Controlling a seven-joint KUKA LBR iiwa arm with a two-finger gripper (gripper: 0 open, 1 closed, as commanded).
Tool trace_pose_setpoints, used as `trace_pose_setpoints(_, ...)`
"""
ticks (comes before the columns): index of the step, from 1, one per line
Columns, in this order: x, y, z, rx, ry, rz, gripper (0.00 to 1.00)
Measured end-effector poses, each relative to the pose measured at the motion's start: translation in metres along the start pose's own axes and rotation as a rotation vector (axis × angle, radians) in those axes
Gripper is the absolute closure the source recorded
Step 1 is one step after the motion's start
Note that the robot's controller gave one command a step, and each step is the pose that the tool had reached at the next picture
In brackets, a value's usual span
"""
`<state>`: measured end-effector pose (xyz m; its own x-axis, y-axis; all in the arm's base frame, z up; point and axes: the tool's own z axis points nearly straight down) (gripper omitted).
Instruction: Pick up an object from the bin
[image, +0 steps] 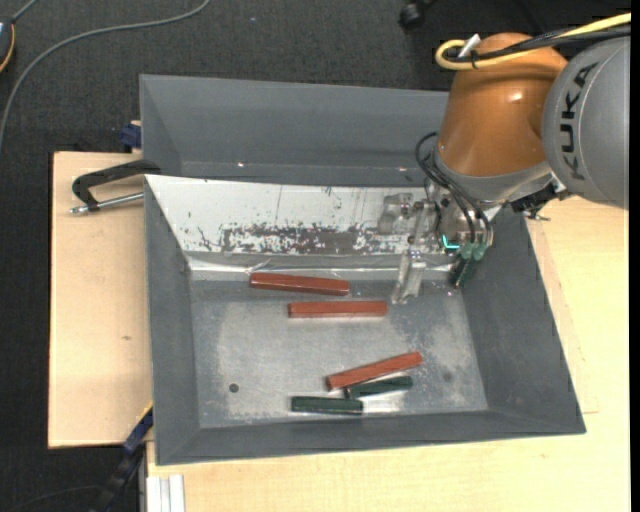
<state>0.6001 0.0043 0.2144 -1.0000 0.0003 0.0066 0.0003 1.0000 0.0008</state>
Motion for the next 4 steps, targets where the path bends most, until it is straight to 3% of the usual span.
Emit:
trace_pose_setpoints(1,0.047,-0.001,0.109,0.000,-0.005,-0.040,0.00)
trace_pose_setpoints(2,0.018,-0.037,0.146,0.001,-0.013,-0.019,0.00)
trace_pose_setpoints(3,-0.003,-0.004,0.143,-0.003,-0.013,0.131,0.00)
trace_pose_setpoints(4,-0.003,-0.005,0.143,-0.001,-0.012,0.131,1.00)
